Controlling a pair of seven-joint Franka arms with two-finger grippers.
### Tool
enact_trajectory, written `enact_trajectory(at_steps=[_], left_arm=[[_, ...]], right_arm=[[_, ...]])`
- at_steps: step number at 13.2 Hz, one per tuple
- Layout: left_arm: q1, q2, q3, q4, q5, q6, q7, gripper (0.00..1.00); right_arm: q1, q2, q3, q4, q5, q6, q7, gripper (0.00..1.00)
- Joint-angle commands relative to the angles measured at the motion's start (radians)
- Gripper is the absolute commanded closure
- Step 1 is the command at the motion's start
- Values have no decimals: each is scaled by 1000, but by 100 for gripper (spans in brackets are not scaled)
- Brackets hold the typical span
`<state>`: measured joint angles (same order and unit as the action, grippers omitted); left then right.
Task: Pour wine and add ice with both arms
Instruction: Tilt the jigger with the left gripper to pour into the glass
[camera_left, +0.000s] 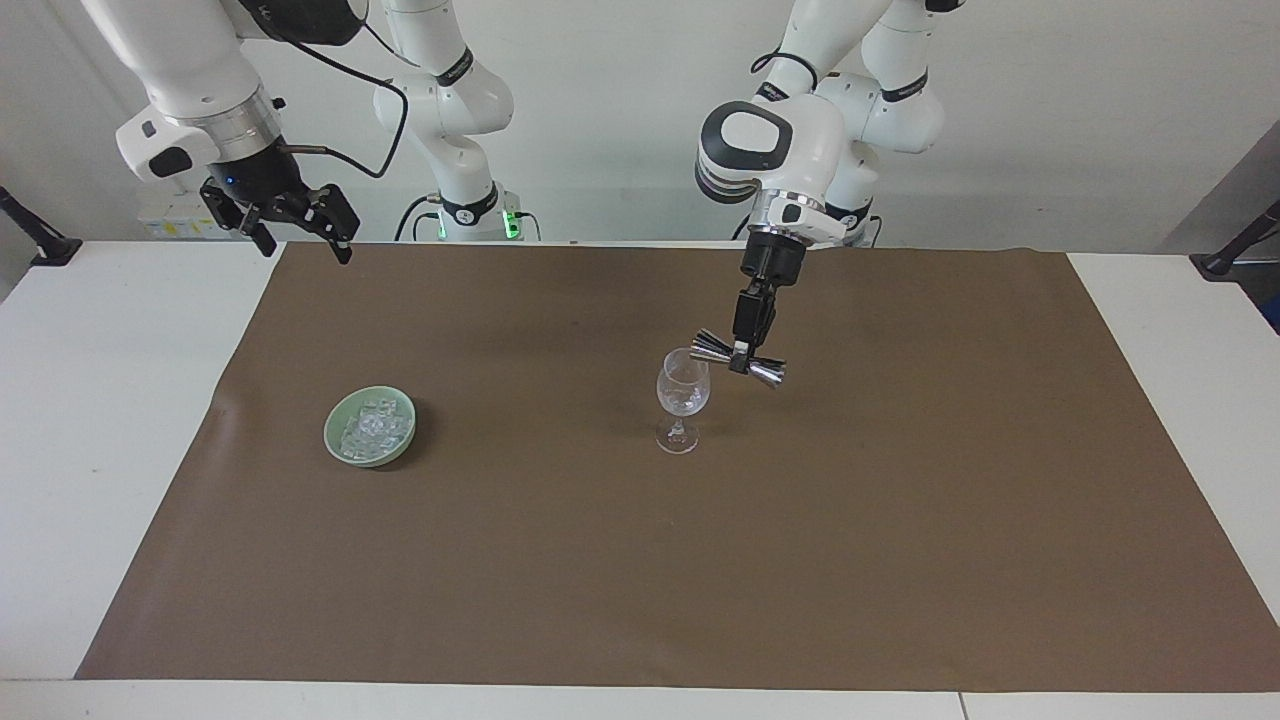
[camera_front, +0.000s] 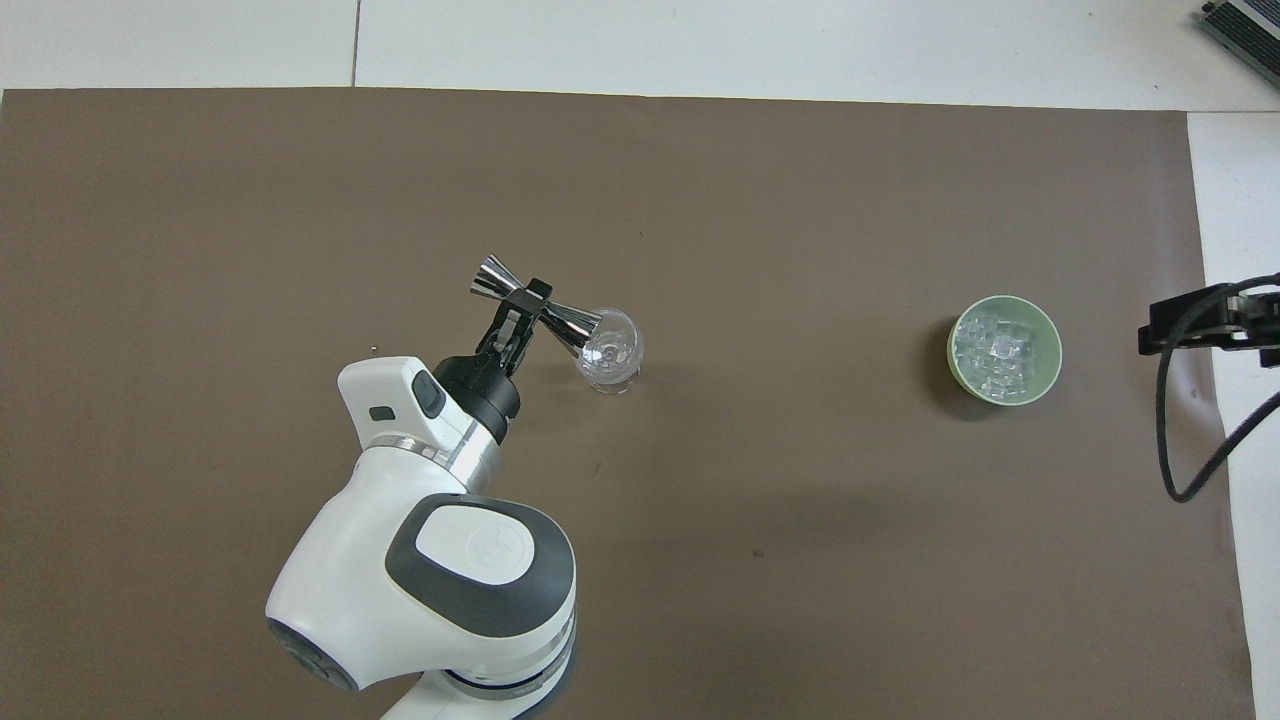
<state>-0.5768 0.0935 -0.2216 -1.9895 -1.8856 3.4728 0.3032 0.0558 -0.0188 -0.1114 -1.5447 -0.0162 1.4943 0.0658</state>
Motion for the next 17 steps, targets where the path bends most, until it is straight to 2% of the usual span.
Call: enact_trajectory(at_steps=[1,5,10,14,17], left_arm=[[-15,9,8,15,-12,23,1,100],[55,-21,2,9,-122,-79,-65,100],[124,-69,2,-3,-208,-115,-182,100],[227,-72,1,-5,-216,-156,-349,100],[326,-75,-1,-18,-217,-251,-456,100]], right_arm=[[-2,-20,3,-18,13,-5,12,0],[-2,-20,3,-18,13,-5,11,0],[-2,-20,3,-18,13,-5,11,0],[-2,-20,3,-18,13,-6,12,0],[-2,-20,3,-18,13,-6,12,0]])
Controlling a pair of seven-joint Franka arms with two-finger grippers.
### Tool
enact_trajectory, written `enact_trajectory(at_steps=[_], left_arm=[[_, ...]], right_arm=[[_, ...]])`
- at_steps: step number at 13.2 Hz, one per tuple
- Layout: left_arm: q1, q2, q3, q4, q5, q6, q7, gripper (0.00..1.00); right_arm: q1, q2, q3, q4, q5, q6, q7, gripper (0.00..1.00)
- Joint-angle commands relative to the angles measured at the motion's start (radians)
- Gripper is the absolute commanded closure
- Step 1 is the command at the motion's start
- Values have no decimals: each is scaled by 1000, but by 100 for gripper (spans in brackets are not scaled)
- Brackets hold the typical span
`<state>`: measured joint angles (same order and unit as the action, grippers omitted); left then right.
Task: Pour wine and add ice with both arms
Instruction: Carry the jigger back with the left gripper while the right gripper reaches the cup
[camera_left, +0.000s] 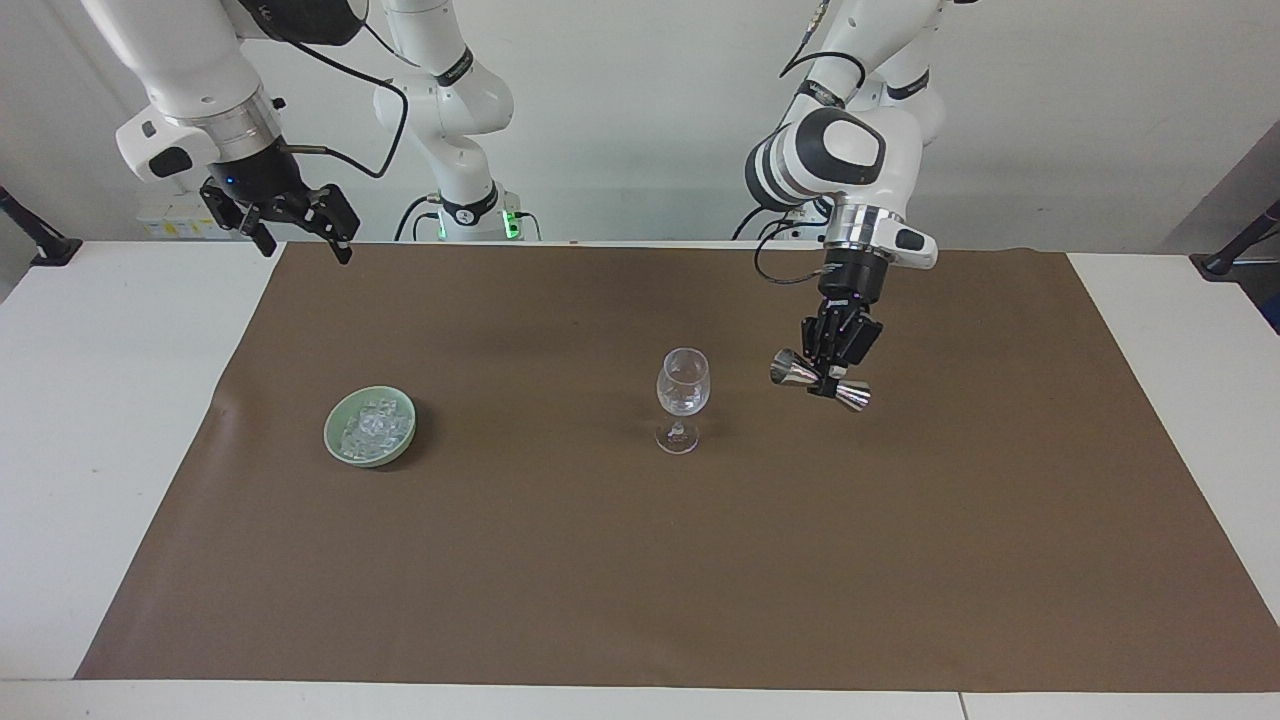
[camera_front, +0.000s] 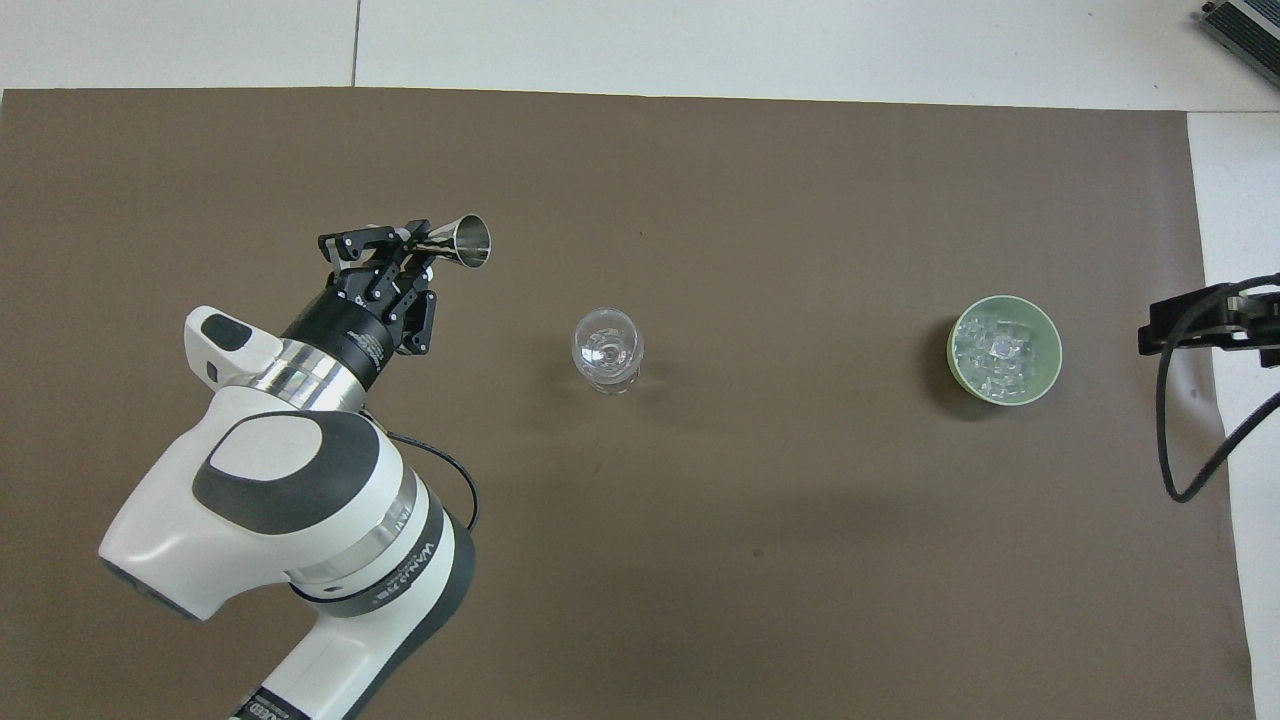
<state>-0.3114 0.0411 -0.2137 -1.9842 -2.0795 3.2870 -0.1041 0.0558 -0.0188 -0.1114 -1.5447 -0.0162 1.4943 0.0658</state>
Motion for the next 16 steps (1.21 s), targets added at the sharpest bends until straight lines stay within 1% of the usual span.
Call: enact_trajectory(at_steps=[1,2,5,8,9,11,13,15,16], left_arm=[[83,-23,-7,-27,-22,-101,-86,100],[121,-26,-7,-39,-22,-151,-126,100],[224,-36,-4,-105,-22,-312,-150,100],[339,-59,-1,-172,-22,-456,-313,100],[360,-76,0,-197,-22,-486,-345,100],[414,-127,2,-276,-22,-582,-414,100],[497,-132,4,-332,-22,-694,-434,100],[566,-126,5,-358,-22,-769,-488,100],[586,-121,5,-367,-22,-796,-499,100]], right_arm=[[-2,-20,3,-18,13,-5,11,0],[-2,-18,3,-18,13,-5,11,0],[-2,-20,3,-18,13,-5,12,0],[-2,-18,3,-18,15,-5,12,0],[-4,-18,3,-18,13,-5,12,0],[-2,-20,3,-18,15,-5,11,0],[-2,-20,3,-18,13,-6,11,0],[-14,-30,-2,-43,13,-2,-18,0],[-28,-49,-7,-84,15,7,-21,0]])
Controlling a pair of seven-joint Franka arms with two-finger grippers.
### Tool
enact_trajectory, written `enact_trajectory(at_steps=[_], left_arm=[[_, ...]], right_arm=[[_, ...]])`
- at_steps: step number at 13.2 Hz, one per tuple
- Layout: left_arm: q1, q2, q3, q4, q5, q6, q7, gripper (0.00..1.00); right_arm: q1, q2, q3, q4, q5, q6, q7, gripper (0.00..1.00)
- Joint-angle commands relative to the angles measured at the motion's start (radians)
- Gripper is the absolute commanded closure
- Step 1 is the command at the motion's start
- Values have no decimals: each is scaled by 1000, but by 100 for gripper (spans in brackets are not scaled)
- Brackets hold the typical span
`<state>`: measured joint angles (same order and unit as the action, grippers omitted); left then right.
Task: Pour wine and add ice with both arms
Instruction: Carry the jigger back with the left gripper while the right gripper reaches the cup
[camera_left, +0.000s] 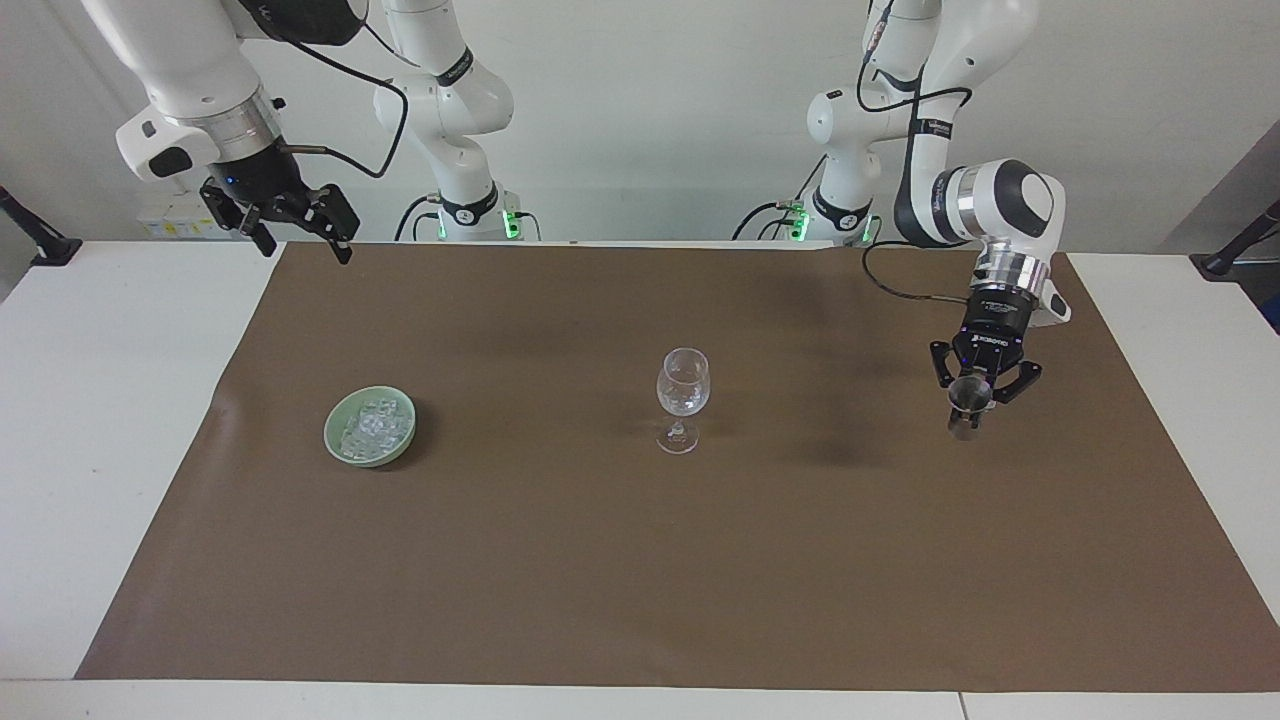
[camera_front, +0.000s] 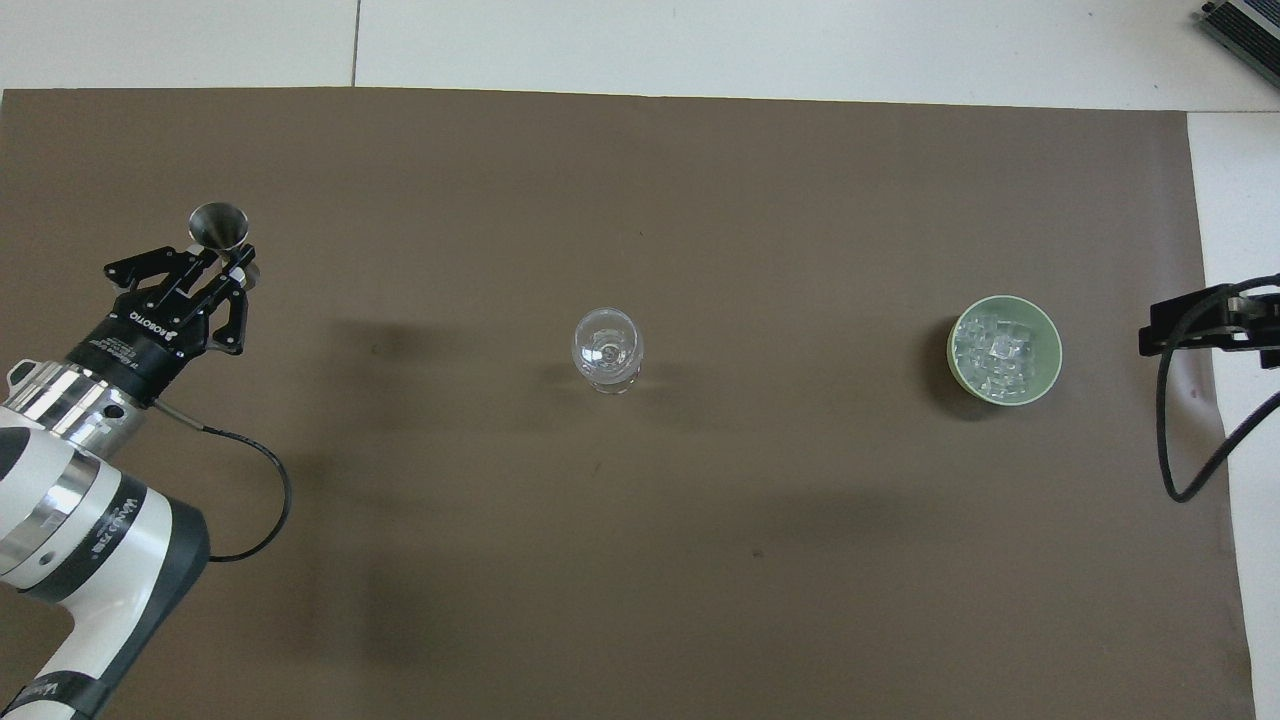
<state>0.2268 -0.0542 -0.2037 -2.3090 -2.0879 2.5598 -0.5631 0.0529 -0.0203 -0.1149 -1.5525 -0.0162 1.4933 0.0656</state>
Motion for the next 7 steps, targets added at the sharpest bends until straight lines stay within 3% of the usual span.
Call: enact_trajectory(at_steps=[1,4,7], left_arm=[[84,-16,-5,-58,-15,-110,-55,100],[195,49,-5,-84,-17,-251,-55,100],[264,123,0,-86,-18,-337,-47,100]], right_arm=[[-31,-76,-3,-140,16,63,-33,0],[-31,-142,-3,-338,16,296,-102,0],[-18,-141,-3,-437,13,448,-104,0]])
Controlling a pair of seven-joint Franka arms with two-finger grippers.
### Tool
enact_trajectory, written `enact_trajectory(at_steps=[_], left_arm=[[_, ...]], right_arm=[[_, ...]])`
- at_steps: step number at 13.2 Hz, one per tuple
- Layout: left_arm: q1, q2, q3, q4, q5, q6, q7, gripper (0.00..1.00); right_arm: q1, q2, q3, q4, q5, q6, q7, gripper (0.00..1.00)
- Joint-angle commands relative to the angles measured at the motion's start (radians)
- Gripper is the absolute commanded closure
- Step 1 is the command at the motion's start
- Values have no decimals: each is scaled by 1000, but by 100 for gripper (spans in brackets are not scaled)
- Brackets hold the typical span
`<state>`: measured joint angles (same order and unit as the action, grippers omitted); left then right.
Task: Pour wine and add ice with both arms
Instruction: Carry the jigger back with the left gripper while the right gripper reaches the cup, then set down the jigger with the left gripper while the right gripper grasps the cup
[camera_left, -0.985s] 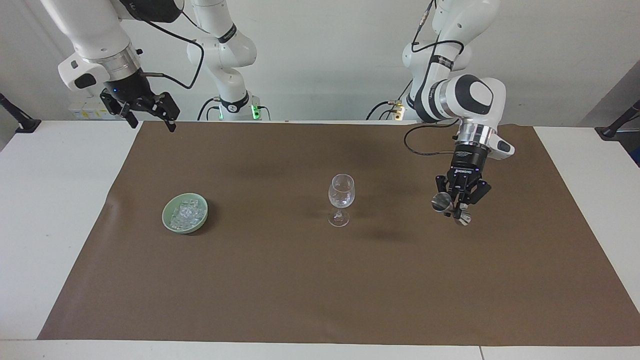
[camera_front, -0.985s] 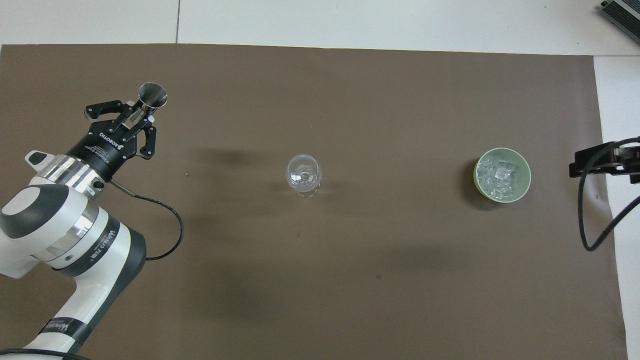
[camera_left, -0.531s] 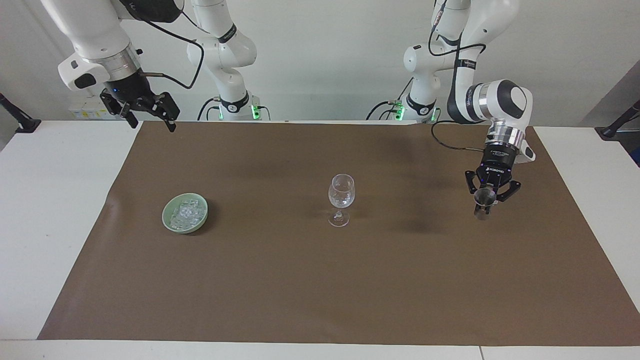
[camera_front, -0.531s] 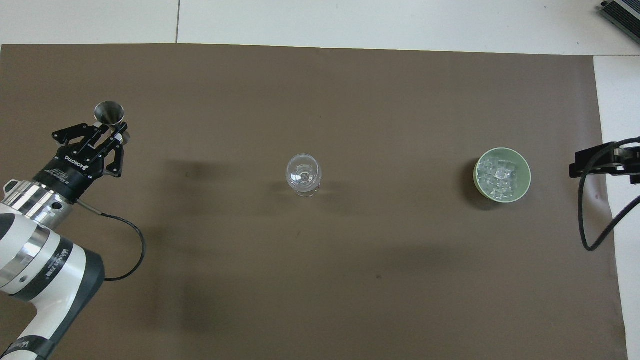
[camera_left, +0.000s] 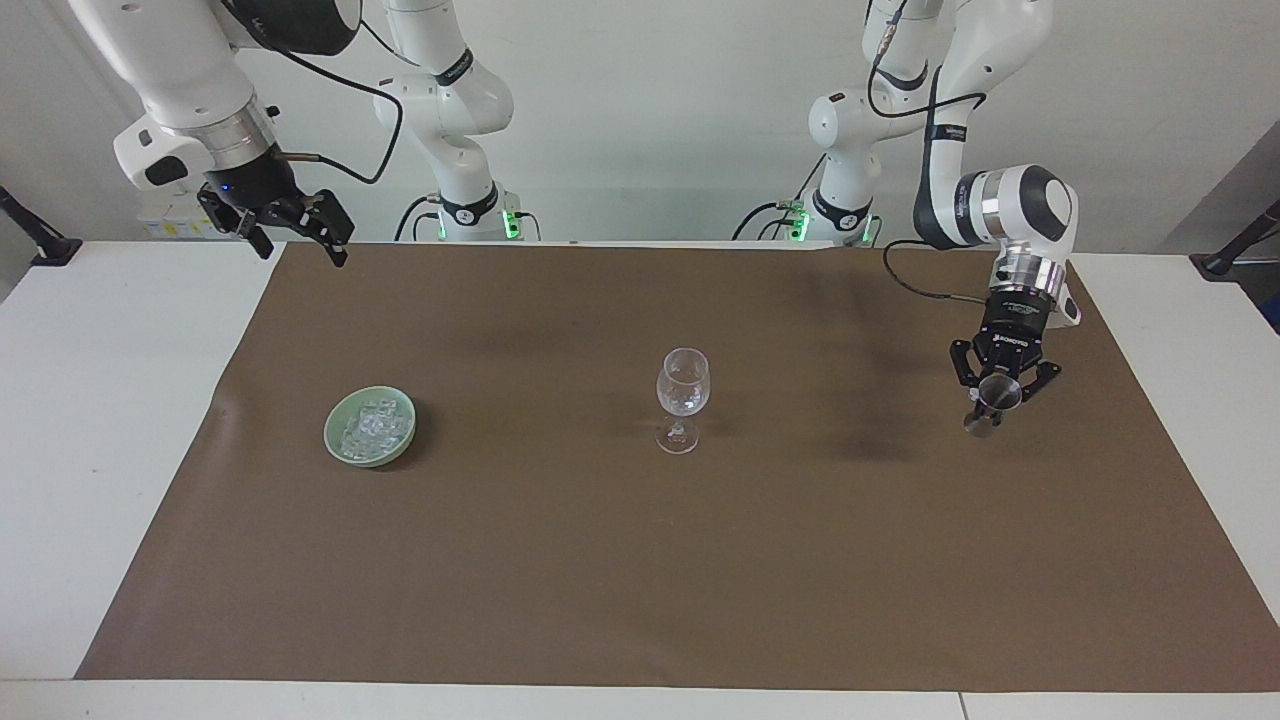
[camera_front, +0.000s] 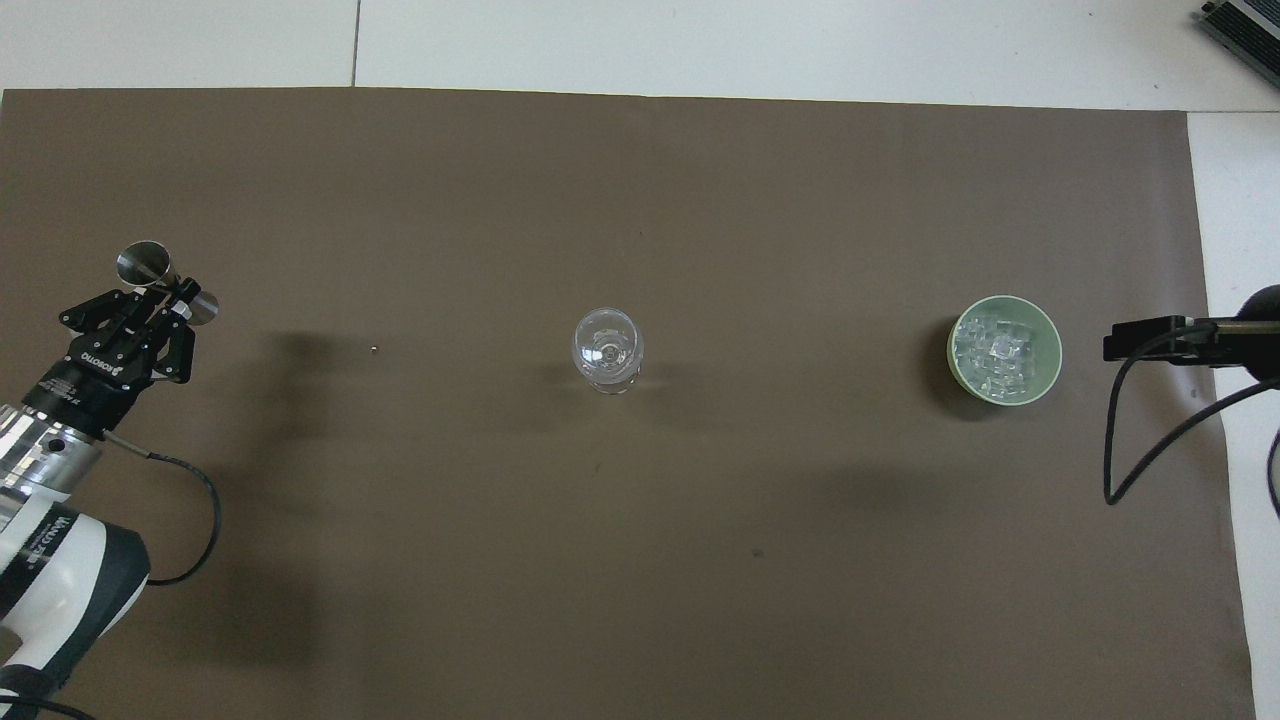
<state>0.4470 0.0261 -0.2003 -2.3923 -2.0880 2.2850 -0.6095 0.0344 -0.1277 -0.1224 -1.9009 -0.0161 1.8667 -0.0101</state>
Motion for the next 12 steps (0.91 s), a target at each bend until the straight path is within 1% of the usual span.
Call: enact_trajectory(at_steps=[1,2,3,5,8,10,12], left_arm=[[65,61,-4,-2,-18,-71,-1,100],[84,93,-4,-1,-33,-91,-1,100],[91,115,-4,-1,-47,-111,1,100],[91,138,-4,-1,-61,-113,2,100],[85,164,-4,1,-67,-107,5,100],[78,176,-2,2,-70,-96,7,100],[72,181,-4,2,-73,-85,8,100]], right_arm=[[1,3,4,-89,15,104,-53,0],[1,32,4,-96,15,179,-71,0],[1,58,4,-105,15,212,-73,0],[-4,130,4,-107,15,276,-73,0],[-7,193,4,-125,15,368,-74,0],[-13,246,4,-129,15,397,-76,0],[-13,276,4,-141,15,433,-74,0]])
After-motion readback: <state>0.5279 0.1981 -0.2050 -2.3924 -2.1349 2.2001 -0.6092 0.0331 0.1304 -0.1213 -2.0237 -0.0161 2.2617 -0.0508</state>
